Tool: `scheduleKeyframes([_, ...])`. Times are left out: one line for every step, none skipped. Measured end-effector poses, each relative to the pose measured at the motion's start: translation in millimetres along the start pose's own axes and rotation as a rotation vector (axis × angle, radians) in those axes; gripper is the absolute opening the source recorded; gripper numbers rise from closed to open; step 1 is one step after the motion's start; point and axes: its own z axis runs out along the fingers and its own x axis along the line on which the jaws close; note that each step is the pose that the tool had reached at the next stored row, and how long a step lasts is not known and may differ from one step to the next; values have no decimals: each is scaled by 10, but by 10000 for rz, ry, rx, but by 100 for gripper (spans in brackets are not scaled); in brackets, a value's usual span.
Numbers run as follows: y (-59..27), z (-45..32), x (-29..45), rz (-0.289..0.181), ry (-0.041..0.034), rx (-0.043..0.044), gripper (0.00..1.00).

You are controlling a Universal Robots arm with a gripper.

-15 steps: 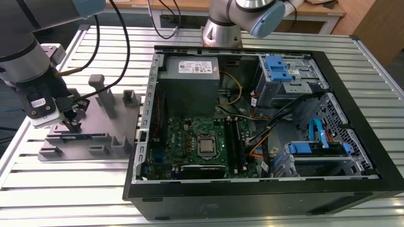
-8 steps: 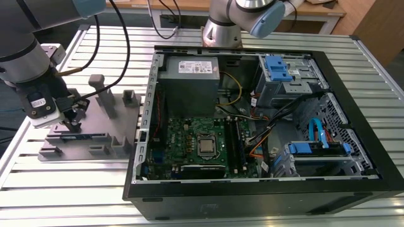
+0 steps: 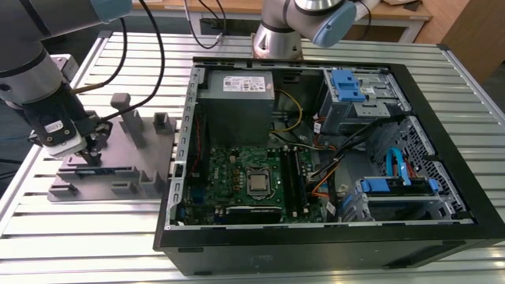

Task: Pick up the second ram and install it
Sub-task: 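Pick up the second ram and move it above second insertion slot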

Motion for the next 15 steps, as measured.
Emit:
scheduleKeyframes([0,0,0,-181,-4,-7,11])
scheduleKeyframes([0,1,0,-360,-8,-13,11])
scheduleKeyframes([0,0,0,-540,-11,-19,11])
scheduleKeyframes([0,1,0,-720,-15,-25,11])
scheduleKeyframes([0,1,0,-899,-20,-32,11])
scheduleKeyframes([0,1,0,-1080,-24,-38,11])
scheduleKeyframes([0,1,0,-1259,-27,-44,11])
scheduleKeyframes([0,1,0,-1449,-31,-51,11])
scheduleKeyframes([0,1,0,-1629,-36,-57,11])
scheduleKeyframes([0,1,0,-1804,-39,-63,11])
scheduleKeyframes([0,1,0,-1976,-43,-69,11])
scheduleKeyframes([0,2,0,-2147,-47,-75,11])
scheduleKeyframes([0,2,0,-2336,-51,-81,11])
scheduleKeyframes([0,2,0,-2504,-55,-87,11])
scheduleKeyframes([0,2,0,-2674,-59,-93,11])
